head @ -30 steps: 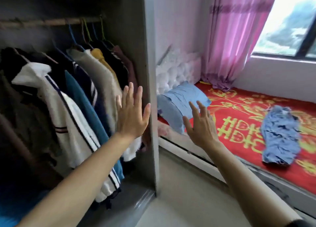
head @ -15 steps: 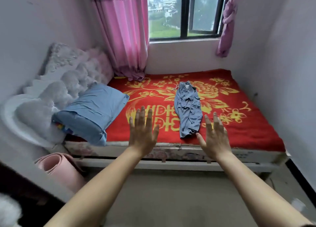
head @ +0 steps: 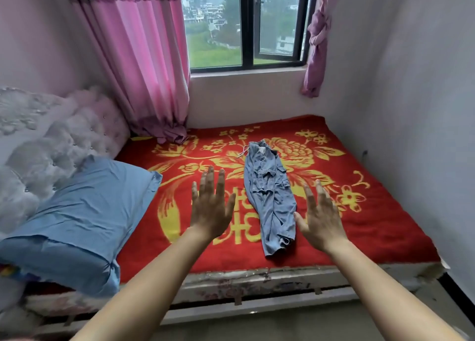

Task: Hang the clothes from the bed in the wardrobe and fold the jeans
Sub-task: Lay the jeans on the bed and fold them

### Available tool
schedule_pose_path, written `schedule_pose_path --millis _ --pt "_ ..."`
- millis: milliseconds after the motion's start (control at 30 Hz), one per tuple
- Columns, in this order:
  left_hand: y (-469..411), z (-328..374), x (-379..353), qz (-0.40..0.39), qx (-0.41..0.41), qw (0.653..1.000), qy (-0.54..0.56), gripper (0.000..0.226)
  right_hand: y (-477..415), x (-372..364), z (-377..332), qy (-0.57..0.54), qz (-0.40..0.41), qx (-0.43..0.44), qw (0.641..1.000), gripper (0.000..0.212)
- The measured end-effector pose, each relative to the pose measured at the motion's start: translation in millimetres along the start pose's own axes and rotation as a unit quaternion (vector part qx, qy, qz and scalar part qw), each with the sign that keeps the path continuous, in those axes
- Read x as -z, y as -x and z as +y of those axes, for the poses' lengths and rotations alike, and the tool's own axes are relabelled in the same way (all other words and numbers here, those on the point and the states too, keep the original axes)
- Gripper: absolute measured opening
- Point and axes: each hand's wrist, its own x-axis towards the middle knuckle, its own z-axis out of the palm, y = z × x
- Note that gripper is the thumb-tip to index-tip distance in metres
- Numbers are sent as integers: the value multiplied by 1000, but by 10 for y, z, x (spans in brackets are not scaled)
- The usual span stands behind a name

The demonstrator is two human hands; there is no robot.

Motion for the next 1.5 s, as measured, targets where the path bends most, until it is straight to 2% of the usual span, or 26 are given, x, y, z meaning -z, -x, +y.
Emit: schedule_pose_path --millis 233,433,533,767,1000,1100,1167,1200,1300,1433,1500 --pt "-1112 94 -708 -48 11 998 42 71 -864 -367 420 -5 -19 -47 999 91" --pt "-2006 420 -1680 -96 76 989 84 72 -1688 -990 1175 -30 -41 -85 995 90" --pt "-2402 567 -2256 -143 137 975 105 72 -2142 -1377 1606 -60 -109 -126 984 91" --pt "-2911 701 -3787 -246 315 901 168 72 -2785 -2532 2478 -122 -266 -211 933 87" --pt "-2791 498 -5185 -329 373 847 187 73 -2822 -3914 2797 -241 -317 -336 854 81" --pt "-2854 367 -5725 -309 440 818 204 74 -2812 -4454 2748 -281 -333 -388 812 75" --pt "-2941 323 -6001 -265 489 800 224 84 -2800 -4696 2630 -293 -300 -413 809 84" --pt "-2989 297 -6112 -247 497 801 227 91 -2801 -4777 2566 -287 -270 -420 818 88" --pt "-3122 179 -6303 -229 443 850 170 88 -2832 -4911 2452 -275 -219 -400 847 90" --pt "-3019 106 -6240 -200 315 916 147 54 -2832 -4901 2375 -287 -199 -338 874 60" --pt "-2815 91 -6101 -175 281 931 153 43 -2756 -4841 2321 -282 -201 -325 880 43"
